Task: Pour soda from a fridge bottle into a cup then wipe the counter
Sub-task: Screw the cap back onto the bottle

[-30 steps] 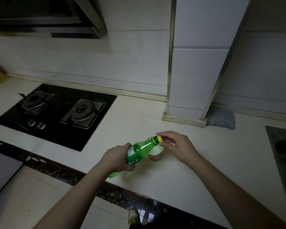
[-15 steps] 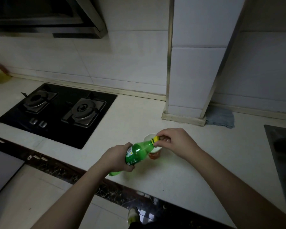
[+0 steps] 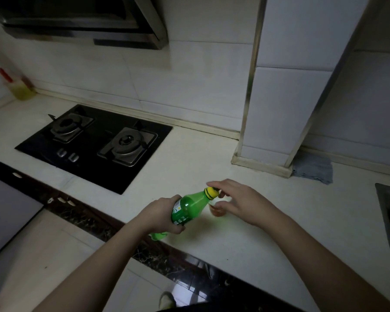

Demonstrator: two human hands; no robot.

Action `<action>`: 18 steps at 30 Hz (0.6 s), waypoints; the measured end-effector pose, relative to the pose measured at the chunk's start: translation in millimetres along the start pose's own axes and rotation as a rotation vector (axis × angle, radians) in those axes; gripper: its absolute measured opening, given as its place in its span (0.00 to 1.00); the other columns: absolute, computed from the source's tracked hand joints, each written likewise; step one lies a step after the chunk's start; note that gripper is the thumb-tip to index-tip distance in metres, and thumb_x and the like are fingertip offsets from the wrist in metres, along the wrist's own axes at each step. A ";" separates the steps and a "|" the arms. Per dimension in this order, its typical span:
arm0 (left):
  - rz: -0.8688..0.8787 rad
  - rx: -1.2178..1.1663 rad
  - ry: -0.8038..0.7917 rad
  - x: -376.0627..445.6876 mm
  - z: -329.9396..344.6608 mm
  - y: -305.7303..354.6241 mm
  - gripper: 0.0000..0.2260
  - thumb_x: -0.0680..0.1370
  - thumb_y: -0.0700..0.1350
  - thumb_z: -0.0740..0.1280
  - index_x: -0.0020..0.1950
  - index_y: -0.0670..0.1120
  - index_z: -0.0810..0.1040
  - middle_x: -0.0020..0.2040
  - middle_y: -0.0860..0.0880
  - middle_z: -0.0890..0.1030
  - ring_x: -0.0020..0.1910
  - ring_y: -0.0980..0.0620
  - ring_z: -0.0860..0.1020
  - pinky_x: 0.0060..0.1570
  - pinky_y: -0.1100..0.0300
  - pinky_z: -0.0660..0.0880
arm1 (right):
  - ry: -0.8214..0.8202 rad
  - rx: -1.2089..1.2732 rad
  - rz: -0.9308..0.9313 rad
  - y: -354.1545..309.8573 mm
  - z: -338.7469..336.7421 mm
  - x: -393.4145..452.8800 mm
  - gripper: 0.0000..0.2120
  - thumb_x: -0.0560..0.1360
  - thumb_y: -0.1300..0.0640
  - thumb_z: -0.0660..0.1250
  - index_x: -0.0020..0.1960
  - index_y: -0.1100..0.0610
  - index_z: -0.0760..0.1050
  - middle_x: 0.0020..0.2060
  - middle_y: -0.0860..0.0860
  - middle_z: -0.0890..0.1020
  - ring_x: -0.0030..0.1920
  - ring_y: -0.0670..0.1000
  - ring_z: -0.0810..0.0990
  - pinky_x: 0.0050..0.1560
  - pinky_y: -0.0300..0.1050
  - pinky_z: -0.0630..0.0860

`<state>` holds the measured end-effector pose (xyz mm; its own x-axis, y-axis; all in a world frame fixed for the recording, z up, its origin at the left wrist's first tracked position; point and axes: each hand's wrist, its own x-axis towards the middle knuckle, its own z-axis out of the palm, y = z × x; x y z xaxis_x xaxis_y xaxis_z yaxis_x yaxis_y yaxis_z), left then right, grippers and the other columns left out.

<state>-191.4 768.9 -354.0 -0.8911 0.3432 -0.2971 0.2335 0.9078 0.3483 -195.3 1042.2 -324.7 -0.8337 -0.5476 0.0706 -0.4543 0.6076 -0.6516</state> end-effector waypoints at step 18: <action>-0.025 -0.207 0.083 -31.1 -19.2 -99.0 0.28 0.59 0.60 0.75 0.55 0.54 0.72 0.44 0.55 0.81 0.43 0.53 0.80 0.44 0.54 0.78 | -0.003 -0.102 -0.089 -77.9 44.3 77.0 0.20 0.78 0.45 0.62 0.67 0.49 0.68 0.47 0.41 0.76 0.46 0.41 0.74 0.47 0.33 0.69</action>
<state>-194.2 663.7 -362.2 -0.9265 0.2924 -0.2368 0.1336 0.8440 0.5194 -210.2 927.2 -302.0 -0.7878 -0.6036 0.1229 -0.5564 0.6116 -0.5624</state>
